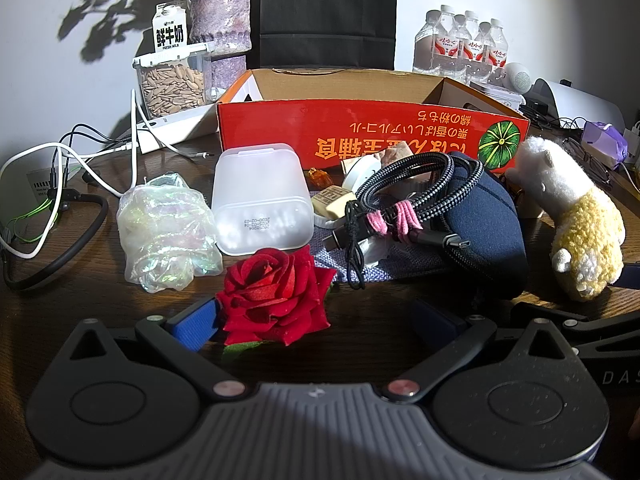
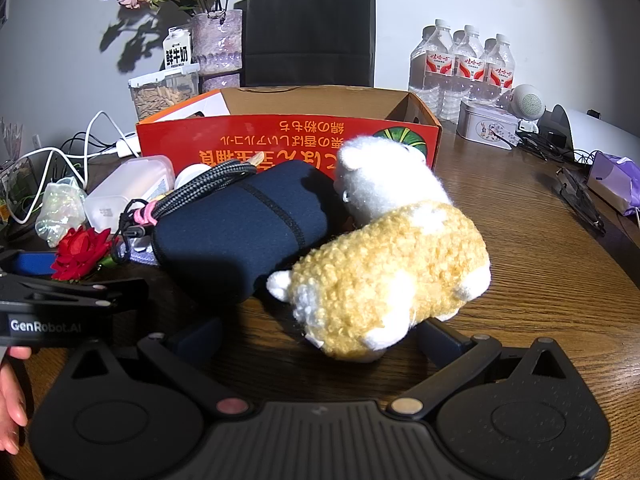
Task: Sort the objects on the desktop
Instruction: 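Grasp the clear plastic bag with the left tool while the right tool grasps the plush toy, then lower the bag and plush toy into the cardboard box and open both tools, then grasp the red rose with the left tool while the right tool grasps the white plug adapter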
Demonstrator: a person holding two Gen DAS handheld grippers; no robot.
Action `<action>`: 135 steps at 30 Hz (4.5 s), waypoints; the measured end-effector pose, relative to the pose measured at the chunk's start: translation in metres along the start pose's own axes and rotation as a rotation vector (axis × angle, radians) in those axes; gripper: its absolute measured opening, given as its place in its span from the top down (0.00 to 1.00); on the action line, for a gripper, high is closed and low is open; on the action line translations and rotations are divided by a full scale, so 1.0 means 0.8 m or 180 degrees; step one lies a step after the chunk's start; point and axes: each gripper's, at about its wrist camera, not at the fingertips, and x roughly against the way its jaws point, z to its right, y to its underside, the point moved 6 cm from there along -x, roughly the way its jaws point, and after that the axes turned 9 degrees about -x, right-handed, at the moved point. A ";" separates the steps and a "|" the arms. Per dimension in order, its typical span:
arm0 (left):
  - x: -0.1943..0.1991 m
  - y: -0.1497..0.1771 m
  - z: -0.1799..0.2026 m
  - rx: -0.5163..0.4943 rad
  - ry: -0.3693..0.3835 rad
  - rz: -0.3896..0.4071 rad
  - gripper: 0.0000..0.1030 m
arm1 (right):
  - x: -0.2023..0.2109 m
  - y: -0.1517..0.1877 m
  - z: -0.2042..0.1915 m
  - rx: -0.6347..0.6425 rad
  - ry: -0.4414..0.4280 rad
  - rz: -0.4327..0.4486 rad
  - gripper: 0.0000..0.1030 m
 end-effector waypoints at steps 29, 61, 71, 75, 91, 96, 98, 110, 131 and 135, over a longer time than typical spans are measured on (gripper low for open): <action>0.020 -0.036 -0.118 0.0429 -0.0016 0.0450 0.03 | 0.003 -0.046 0.058 -0.1186 -0.0032 0.0051 0.28; -0.198 -0.327 -0.091 0.0047 0.0683 -0.0297 0.69 | -0.213 -0.324 0.022 0.0181 0.0061 -0.0599 0.55; -0.299 -0.331 -0.081 -0.0162 0.0185 -0.0734 0.43 | -0.292 -0.310 0.014 0.0530 0.0533 -0.1018 0.44; -0.265 -0.350 -0.081 -0.0192 0.0231 -0.0508 0.23 | -0.253 -0.339 0.009 0.0435 0.0409 -0.0754 0.21; -0.034 -0.262 -0.077 -0.0120 0.0210 0.0081 0.00 | -0.041 -0.254 -0.020 0.0231 -0.0239 0.0030 0.19; 0.032 -0.169 -0.061 -0.0108 0.0364 0.0363 0.00 | 0.028 -0.159 -0.024 0.0175 -0.0468 0.0253 0.17; 0.046 -0.131 -0.050 -0.0145 0.0371 0.0467 0.00 | 0.042 -0.129 -0.022 0.0131 -0.0569 0.0292 0.16; 0.096 0.009 -0.006 -0.0542 0.0325 0.0650 0.00 | 0.102 -0.003 -0.029 0.0435 -0.0597 0.0503 0.16; 0.004 -0.009 -0.049 0.0204 0.0768 0.0107 0.33 | -0.026 -0.083 0.033 -0.0152 -0.0140 0.0305 0.23; 0.005 -0.009 -0.048 0.0105 0.0728 0.0110 0.32 | -0.059 -0.095 0.043 -0.0202 -0.0017 0.0231 0.33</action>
